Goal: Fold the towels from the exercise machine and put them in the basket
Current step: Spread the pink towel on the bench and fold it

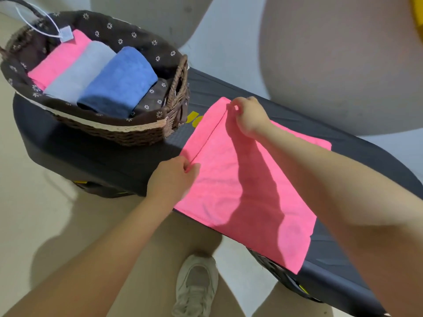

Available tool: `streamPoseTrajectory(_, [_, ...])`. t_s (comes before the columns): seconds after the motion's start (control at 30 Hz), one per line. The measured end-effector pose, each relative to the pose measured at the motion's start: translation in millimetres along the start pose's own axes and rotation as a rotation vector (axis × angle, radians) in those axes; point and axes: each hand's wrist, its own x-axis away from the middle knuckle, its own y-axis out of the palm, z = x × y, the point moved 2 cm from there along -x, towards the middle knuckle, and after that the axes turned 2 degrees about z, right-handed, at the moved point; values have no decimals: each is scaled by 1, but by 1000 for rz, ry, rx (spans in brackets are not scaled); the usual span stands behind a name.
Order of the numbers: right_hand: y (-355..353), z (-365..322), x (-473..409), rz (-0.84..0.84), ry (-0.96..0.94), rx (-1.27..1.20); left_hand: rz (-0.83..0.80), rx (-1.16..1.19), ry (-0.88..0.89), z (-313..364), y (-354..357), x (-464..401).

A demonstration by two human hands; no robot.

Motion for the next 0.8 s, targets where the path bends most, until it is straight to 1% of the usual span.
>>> streamPoseTrajectory(0.1, [4, 3, -13, -7, 61, 68, 3, -10, 37, -1, 0, -2])
streamPoseTrajectory(0.3, [8, 5, -20, 111, 194, 53, 42, 115, 54, -6, -4, 0])
streamPoseTrajectory(0.37, [7, 8, -21, 124, 199, 76, 56, 139, 72, -7, -4, -1])
streamPoseTrajectory(0.5, [1, 10, -18, 131, 108, 153, 72, 160, 79, -6, -3, -1])
streamPoseTrajectory(0.6, [-3, 11, -16, 155, 36, 74, 23, 148, 71, -4, -5, -3])
streamPoseTrajectory(0.67, [-7, 12, -17, 183, 39, 4, -32, 154, 46, -3, -8, -6])
streamPoseTrajectory(0.73, [-12, 14, -17, 198, 48, -92, -74, 209, 8, -2, -13, -8])
streamPoseTrajectory(0.8, [-16, 14, -18, 200, 27, -167, -81, 268, -2, 0, -19, -7])
